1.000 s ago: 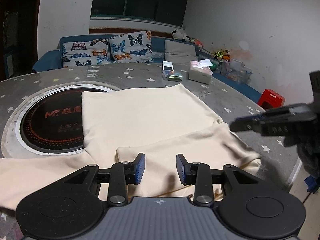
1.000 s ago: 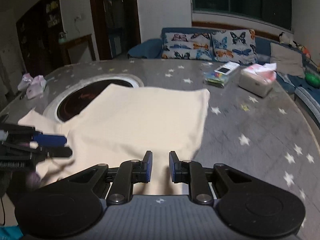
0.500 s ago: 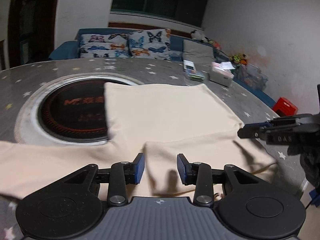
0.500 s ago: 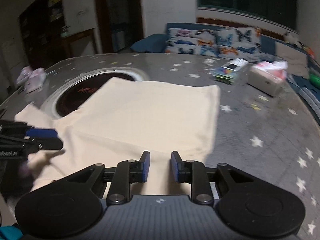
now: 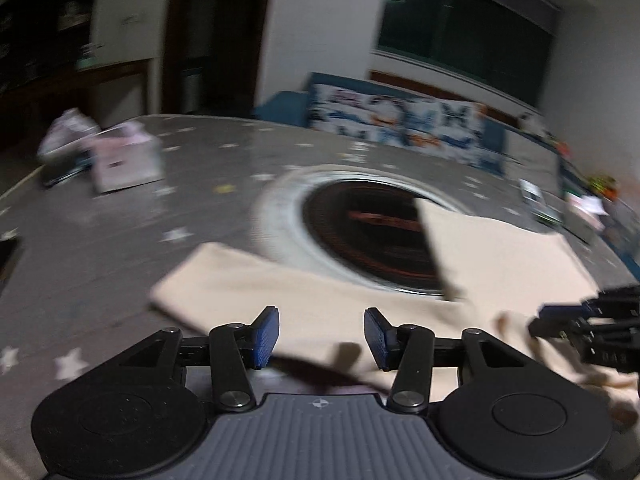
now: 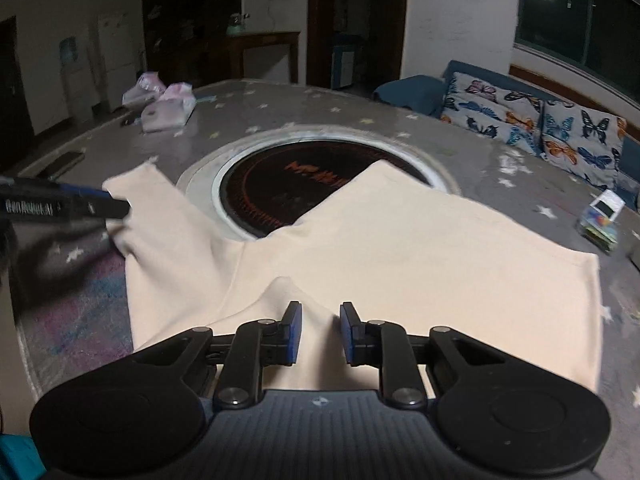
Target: Fold clothes
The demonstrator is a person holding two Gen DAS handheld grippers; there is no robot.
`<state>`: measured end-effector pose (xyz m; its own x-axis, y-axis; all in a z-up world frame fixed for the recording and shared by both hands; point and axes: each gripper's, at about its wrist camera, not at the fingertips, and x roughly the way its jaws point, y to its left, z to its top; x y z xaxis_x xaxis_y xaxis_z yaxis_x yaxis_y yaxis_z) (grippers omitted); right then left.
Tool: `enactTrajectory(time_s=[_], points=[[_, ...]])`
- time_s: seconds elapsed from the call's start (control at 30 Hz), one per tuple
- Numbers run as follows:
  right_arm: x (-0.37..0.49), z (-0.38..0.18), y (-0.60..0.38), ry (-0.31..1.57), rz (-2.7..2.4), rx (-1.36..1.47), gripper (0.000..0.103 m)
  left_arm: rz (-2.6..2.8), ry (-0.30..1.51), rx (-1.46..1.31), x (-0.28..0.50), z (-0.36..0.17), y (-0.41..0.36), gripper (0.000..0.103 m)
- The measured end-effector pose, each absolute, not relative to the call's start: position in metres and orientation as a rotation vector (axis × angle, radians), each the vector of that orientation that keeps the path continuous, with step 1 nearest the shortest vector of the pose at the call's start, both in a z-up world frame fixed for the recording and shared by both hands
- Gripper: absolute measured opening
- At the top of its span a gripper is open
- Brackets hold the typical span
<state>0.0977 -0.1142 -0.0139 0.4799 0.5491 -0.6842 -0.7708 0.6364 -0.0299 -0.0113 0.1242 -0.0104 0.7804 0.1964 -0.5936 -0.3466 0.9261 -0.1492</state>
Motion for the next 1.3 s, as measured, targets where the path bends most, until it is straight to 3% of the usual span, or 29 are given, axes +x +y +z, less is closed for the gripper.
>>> enactTrajectory(time_s=[0.57,0.67,0.7,0.73,0.8,1.03,1.3], points=[[0.079,-0.005,-0.110,0.635,0.853,-0.403,0.018,0.543,0.603,-0.359,-0.007,-0.028,0.181,0.049],[0.077,0.001,-0.118,0.623,0.844,-0.388,0.018,0.542,0.588,-0.371,-0.003,-0.030,0.185,0.031],[0.077,0.003,-0.121,0.619,0.839,-0.381,0.018,0.532,0.585,-0.390,-0.002,-0.029,0.187,0.018],[0.077,0.006,-0.126,0.618,0.830,-0.368,0.018,0.519,0.582,-0.415,-0.002,-0.028,0.188,0.012],[0.076,0.010,-0.135,0.615,0.813,-0.342,0.018,0.485,0.567,-0.460,-0.001,-0.024,0.189,0.009],[0.077,0.014,-0.182,0.635,0.715,-0.255,0.018,0.194,0.439,-0.421,0.014,0.032,0.126,0.009],[0.078,0.010,-0.243,0.659,0.565,-0.150,0.018,-0.208,0.415,-0.390,0.051,0.064,0.018,0.009]])
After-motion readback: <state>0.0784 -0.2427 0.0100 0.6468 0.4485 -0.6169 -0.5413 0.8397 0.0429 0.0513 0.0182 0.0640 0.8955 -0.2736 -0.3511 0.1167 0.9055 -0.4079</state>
